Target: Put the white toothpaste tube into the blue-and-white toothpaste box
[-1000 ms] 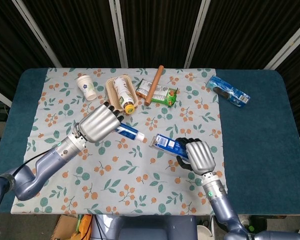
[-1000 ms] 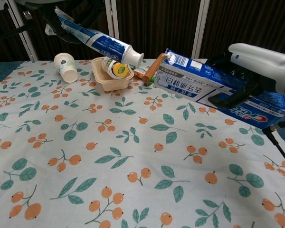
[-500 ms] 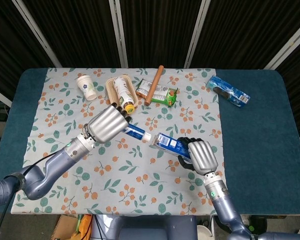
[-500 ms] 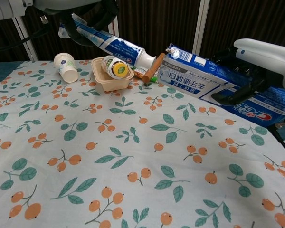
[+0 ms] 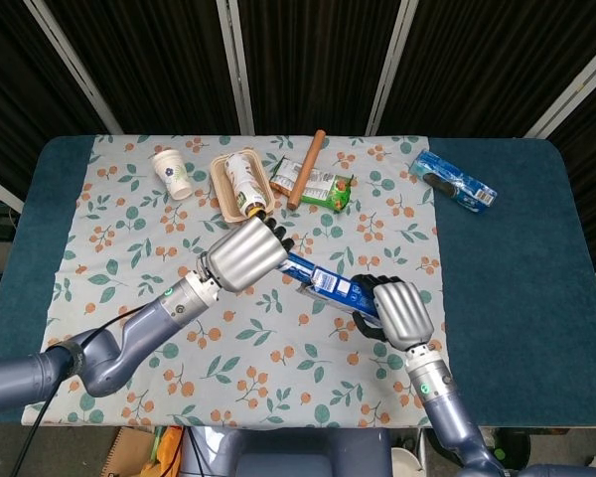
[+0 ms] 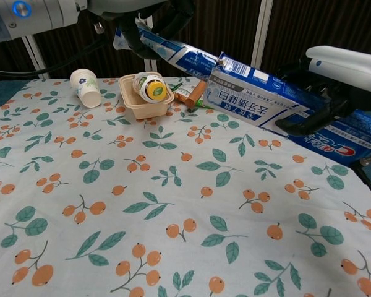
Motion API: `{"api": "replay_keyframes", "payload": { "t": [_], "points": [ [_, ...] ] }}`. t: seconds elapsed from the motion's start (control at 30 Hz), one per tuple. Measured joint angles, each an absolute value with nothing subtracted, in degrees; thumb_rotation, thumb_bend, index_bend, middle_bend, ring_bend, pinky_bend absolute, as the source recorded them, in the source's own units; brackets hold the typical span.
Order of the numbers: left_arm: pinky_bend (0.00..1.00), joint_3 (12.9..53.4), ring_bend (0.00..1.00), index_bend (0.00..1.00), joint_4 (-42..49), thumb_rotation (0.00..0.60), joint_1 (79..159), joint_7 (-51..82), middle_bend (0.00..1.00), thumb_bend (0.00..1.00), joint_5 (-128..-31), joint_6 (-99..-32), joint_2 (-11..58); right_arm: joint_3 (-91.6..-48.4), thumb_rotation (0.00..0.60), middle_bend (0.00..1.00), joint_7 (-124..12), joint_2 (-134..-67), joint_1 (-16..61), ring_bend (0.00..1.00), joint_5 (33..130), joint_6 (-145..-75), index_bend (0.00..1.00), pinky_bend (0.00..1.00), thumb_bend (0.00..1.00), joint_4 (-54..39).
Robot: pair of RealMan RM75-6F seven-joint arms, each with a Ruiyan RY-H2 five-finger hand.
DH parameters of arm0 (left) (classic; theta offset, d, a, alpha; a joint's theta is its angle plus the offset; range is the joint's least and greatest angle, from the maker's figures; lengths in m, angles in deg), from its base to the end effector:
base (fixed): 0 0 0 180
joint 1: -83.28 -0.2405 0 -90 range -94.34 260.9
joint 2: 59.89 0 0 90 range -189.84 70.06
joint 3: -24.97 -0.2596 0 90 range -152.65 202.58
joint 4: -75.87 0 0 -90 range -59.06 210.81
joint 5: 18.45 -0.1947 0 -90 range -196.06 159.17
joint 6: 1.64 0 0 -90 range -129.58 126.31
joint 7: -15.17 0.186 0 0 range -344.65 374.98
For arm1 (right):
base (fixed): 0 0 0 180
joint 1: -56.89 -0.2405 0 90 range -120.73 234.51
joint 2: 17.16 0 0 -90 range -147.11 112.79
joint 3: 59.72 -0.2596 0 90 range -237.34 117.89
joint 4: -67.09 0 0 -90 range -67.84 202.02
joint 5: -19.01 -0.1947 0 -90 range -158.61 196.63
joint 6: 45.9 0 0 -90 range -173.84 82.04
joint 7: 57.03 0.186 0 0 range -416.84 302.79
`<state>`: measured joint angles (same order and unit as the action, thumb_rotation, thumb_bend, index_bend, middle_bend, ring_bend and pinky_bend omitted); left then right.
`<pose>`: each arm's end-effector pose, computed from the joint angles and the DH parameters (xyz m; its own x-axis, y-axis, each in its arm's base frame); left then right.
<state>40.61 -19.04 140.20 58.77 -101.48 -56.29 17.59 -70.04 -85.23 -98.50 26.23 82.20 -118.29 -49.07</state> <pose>0.0259 0.3755 0.0501 0.6565 -0.4440 0.6098 0.2299 -0.6522 -0.7223 -0.1140 -0.3028 0.0484 0.1840 -0.2222 0.9575 -0.9591 -0.2538 0.1254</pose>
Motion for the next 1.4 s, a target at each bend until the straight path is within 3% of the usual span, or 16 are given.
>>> {"api": "replay_keyframes", "payload": {
  "t": [0.2, 0.4, 0.67, 0.77, 1.03, 1.4],
  "points": [
    [0.65, 40.4, 0.59, 0.67, -18.9, 0.6, 141.2, 58.0, 0.66, 0.41, -103.4, -56.9, 18.7, -70.3, 0.6, 0.51, -84.0, -98.2, 26.5, 0.44, 82.3, -118.6, 0.47, 0.43, 0.4, -49.6],
    [0.53, 40.6, 0.47, 0.56, -17.6, 0.6, 143.4, 56.5, 0.53, 0.34, -107.9, -57.6, 19.0, -71.1, 0.6, 0.51, -80.1, -97.6, 27.4, 0.44, 82.5, -119.4, 0.47, 0.43, 0.4, -50.5],
    [0.41, 42.8, 0.32, 0.4, -17.0, 0.6, 147.2, 57.7, 0.36, 0.09, -111.0, -57.6, 19.0, -72.4, 0.6, 0.51, -71.2, -97.3, 29.6, 0.44, 83.6, -121.0, 0.47, 0.44, 0.4, -52.5],
    [0.4, 44.3, 0.29, 0.35, -17.1, 0.6, 148.3, 59.6, 0.32, 0.05, -111.4, -58.2, 19.5, -72.9, 0.6, 0.51, -67.1, -97.3, 30.8, 0.44, 84.4, -122.0, 0.47, 0.45, 0.41, -53.2],
    [0.4, 47.5, 0.28, 0.33, -19.1, 0.6, 150.1, 62.9, 0.31, 0.05, -110.6, -60.4, 20.9, -74.8, 0.6, 0.51, -56.2, -97.5, 34.0, 0.44, 86.2, -125.2, 0.47, 0.47, 0.41, -53.8],
    [0.39, 47.8, 0.28, 0.31, -24.7, 0.6, 147.6, 61.8, 0.29, 0.05, -111.1, -64.9, 17.3, -78.9, 0.6, 0.51, -39.7, -96.5, 37.9, 0.44, 86.7, -127.2, 0.47, 0.47, 0.41, -53.6]
  ]
}}
